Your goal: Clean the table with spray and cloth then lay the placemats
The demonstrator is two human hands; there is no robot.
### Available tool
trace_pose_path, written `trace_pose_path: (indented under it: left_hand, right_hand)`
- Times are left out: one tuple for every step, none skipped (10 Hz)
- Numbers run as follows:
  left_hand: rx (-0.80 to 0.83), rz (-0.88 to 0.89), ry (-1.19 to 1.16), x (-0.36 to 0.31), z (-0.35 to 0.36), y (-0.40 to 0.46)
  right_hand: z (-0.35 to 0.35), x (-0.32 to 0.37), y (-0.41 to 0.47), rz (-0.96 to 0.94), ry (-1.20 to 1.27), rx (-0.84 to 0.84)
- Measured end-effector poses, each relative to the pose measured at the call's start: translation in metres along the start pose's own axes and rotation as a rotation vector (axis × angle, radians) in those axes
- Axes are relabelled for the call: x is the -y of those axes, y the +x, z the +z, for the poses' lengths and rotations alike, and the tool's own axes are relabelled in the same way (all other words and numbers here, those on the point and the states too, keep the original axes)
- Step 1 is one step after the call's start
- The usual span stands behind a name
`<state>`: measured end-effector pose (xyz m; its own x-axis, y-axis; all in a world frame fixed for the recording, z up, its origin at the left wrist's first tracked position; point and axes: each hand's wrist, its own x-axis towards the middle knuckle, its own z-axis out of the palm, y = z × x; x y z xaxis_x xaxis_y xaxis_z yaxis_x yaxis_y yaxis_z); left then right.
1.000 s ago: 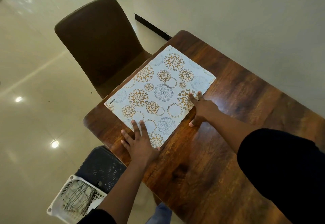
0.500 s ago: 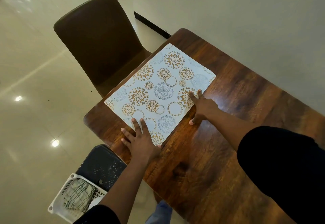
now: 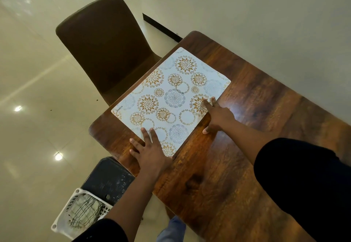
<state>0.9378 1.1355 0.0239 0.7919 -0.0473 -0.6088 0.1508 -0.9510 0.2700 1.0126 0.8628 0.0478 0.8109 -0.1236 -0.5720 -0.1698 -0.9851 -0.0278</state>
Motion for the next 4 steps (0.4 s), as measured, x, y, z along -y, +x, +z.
trace_pose_path:
  left_hand:
    - [0.012, -0.028, 0.001, -0.004, -0.001, 0.002]
    - [0.026, -0.048, 0.079, -0.016, -0.004, 0.002]
    - [0.023, 0.004, 0.148, -0.03, -0.001, -0.003]
    - [0.002, 0.097, 0.209, -0.044, 0.005, -0.008]
  right_hand:
    - [0.01, -0.002, -0.01, 0.036, 0.136, -0.018]
    - [0.022, -0.005, -0.027, 0.077, 0.18, -0.097]
    - [0.041, -0.003, -0.046, 0.093, 0.142, -0.145]
    - [0.052, -0.003, -0.058, 0.079, 0.155, -0.15]
